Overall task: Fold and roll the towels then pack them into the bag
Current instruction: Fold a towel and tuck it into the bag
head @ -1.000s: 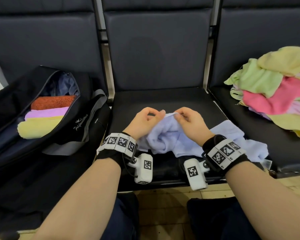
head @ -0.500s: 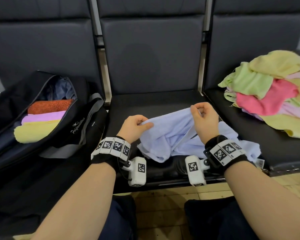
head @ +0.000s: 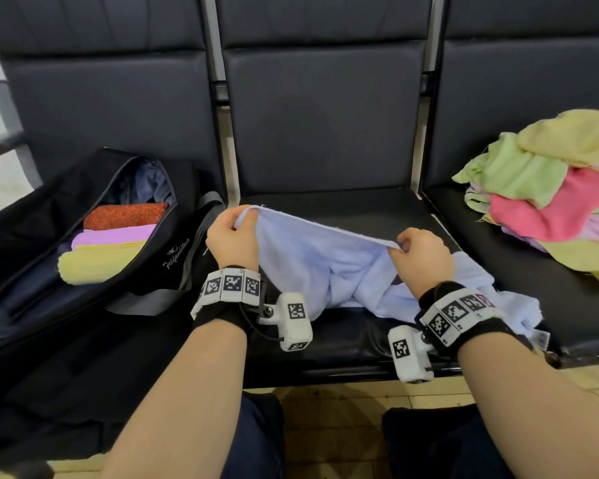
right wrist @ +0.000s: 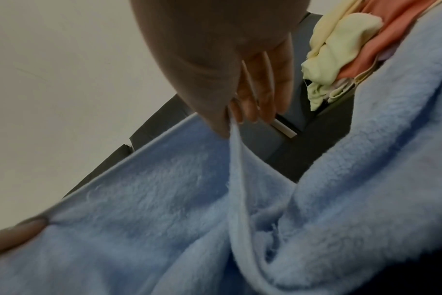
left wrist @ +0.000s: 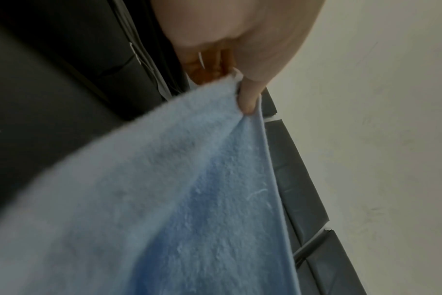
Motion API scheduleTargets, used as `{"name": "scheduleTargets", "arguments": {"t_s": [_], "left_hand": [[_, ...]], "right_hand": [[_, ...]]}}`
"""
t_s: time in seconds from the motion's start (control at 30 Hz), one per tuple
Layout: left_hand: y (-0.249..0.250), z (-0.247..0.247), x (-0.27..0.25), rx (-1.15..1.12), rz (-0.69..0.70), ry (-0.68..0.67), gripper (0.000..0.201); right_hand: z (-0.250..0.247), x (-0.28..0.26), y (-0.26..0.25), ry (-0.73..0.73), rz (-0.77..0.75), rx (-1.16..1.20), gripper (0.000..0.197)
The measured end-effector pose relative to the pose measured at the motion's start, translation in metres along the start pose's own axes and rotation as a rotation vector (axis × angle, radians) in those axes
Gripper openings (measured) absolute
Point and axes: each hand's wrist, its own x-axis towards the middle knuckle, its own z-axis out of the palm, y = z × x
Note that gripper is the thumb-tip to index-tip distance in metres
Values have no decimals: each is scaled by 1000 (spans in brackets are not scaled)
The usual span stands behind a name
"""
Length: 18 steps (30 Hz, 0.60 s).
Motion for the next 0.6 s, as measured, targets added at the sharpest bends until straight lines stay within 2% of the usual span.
{"name": "scheduleTargets", "arguments": {"t_s": [0.07,0.13,0.17,0.23,0.33,0.43,0.5,0.6], "left_hand": [[1,-2,-1,35,-2,57,13],[0,0,-4,116,7,20,11],[0,2,-7,159,10,-56,10],[1,12,-18,196,55,-316,11],[4,27,-34,318,143,-701,35],[2,38,-46,460,157,-949,55],[2,42,-53,502,142,-996,49],[4,45,-54,474,138,-895,19]], "right_hand": [[-5,0,-3,-9,53,-31,17],[-5,-1,-5,-50,46,58,20],[-3,-2,-7,-98,22,144,18],[1,-4,-13,-226,-30,305,13],[1,-9,-23,-344,-64,514,14],[-4,-13,-30,-367,-49,653,10],[-7,-15,-31,-343,-44,699,6],[-10,-14,-29,-288,-68,710,8]]}}
